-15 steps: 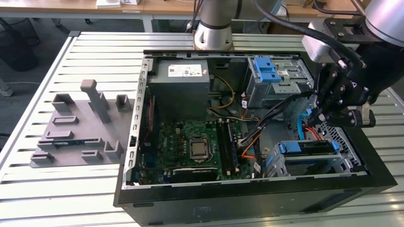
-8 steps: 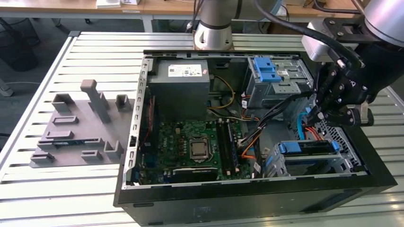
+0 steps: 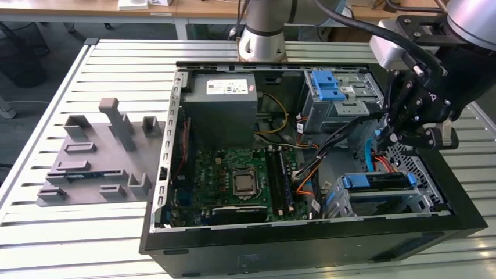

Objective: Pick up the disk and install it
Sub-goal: 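Insert the second disk wire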

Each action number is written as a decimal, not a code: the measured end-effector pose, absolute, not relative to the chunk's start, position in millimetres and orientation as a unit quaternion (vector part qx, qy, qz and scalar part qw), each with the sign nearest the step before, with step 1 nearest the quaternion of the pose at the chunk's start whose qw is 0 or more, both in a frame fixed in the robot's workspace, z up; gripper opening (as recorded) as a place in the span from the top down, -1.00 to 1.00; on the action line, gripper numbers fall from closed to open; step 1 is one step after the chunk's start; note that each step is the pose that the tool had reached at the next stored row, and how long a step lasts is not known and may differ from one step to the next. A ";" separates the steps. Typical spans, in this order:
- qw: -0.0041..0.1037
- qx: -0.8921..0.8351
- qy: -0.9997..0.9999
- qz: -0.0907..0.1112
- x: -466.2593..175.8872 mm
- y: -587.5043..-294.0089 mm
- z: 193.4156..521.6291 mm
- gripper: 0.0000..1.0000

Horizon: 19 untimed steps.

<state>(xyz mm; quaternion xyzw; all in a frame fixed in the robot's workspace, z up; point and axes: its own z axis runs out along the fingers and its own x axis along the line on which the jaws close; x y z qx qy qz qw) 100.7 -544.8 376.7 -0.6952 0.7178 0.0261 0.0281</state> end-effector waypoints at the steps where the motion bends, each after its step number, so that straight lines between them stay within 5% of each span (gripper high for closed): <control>1: 0.028 -0.695 0.718 0.026 100.7 -544.6 377.9 0.79; 14: 0.026 -0.695 0.718 0.024 100.6 -545.3 381.4 0.77; 19: 0.024 -0.695 0.718 0.022 100.7 -545.7 380.0 0.62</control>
